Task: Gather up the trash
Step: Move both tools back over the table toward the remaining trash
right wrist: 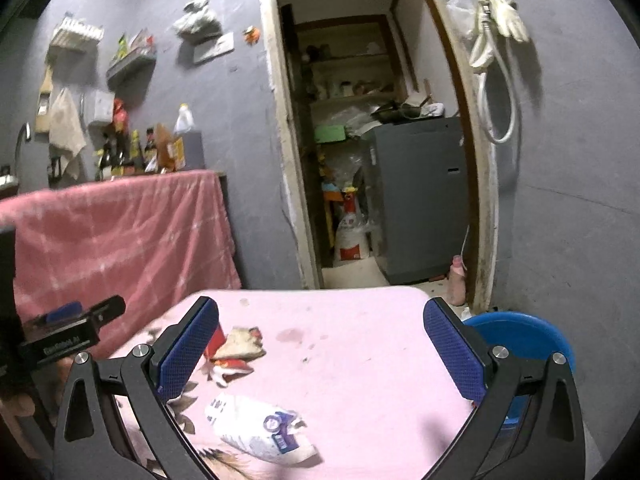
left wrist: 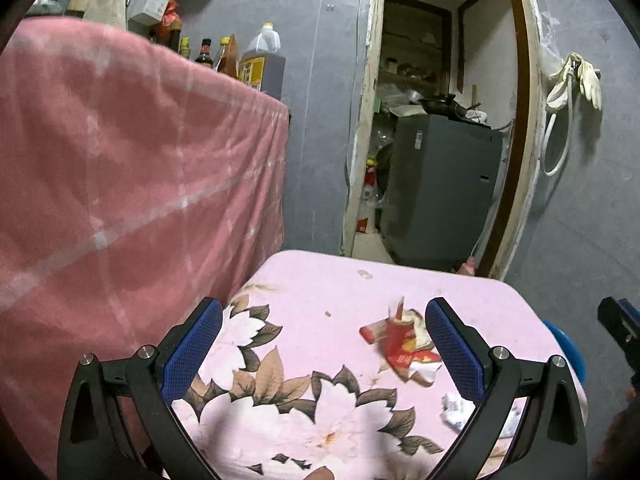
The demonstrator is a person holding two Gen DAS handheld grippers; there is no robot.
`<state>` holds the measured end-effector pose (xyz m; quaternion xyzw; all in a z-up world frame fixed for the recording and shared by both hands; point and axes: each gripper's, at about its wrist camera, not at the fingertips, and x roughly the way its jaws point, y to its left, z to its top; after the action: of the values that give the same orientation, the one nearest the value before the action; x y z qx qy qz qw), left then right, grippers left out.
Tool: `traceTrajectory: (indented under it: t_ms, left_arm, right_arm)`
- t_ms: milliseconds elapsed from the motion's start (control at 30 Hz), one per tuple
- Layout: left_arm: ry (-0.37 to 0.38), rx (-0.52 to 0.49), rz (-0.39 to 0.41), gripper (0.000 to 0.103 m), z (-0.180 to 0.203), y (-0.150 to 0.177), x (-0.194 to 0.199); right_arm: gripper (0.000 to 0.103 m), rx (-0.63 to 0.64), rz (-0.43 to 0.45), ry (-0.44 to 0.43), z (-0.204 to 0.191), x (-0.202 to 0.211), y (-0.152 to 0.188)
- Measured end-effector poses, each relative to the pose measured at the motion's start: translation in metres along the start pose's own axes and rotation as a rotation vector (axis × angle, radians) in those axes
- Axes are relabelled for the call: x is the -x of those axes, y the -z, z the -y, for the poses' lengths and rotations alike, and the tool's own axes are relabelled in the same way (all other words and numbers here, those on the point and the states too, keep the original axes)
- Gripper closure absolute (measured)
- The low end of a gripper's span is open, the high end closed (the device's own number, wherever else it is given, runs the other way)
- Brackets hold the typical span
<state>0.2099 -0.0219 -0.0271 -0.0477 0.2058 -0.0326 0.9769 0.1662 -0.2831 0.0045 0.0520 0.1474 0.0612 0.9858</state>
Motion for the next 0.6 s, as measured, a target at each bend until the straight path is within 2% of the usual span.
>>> traceTrajectory:
  t_ms: [200,433,600]
  left_arm:
    - [0.008,-0.011,-0.054,0.004,-0.01,0.005,-0.013]
    - [0.02,0.011,-0.125,0.004,-0.019,0.012,-0.029]
    - [0.026,0.024,-0.16,0.004,-0.02,0.015,-0.033]
  right_arm:
    - [0.0,0.061,-0.157,-0.066,-0.016,-0.024,0.018]
    - [0.0,0.089,-0.277,-0.088,-0.023,-0.041,0.032]
    - [0.0,0.09,-0.4,-0.121,-0.027,-0.058,0.042]
